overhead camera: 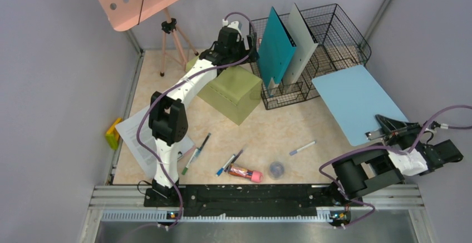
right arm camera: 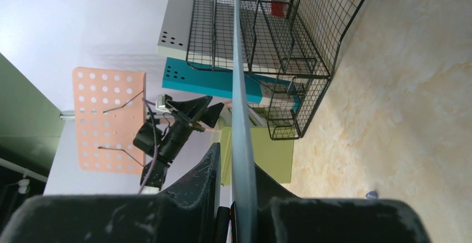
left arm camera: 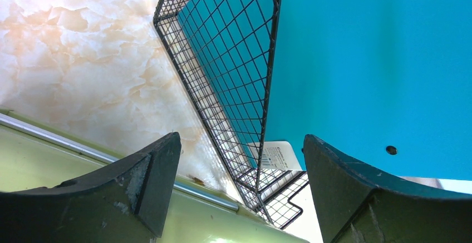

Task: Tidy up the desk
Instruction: Place the folder in the storage box.

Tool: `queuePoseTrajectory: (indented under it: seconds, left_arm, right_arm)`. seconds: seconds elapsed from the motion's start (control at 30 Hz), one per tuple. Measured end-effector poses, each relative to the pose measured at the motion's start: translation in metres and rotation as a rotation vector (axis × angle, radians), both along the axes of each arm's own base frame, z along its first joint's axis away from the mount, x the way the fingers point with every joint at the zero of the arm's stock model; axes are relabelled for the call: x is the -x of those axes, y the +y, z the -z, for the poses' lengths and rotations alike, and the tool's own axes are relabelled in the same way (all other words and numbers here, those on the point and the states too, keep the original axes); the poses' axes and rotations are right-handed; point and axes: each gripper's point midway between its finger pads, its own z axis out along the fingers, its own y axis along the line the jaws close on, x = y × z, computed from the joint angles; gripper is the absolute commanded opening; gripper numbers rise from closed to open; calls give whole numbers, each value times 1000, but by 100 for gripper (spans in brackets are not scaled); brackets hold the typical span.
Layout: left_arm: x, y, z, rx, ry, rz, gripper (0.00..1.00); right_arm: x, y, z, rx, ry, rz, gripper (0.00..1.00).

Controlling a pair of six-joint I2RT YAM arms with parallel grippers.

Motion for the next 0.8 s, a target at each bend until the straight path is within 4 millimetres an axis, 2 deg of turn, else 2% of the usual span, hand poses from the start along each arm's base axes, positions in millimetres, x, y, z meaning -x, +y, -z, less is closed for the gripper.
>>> queuePoseTrajectory:
  seconds: [0.23,0.57,0.8]
  left_arm:
    - [0,1,0,0,1,-2,86]
    - [0,2,0,0,1,-3,86]
    - [0,2,0,0,0,-3,86]
  right_arm:
    - [3,-3,-7,-27,-7,-17,0]
    - [5,-8,-11,22,-13,-17,0]
    - [5,-11,-9,37,-15,-21,0]
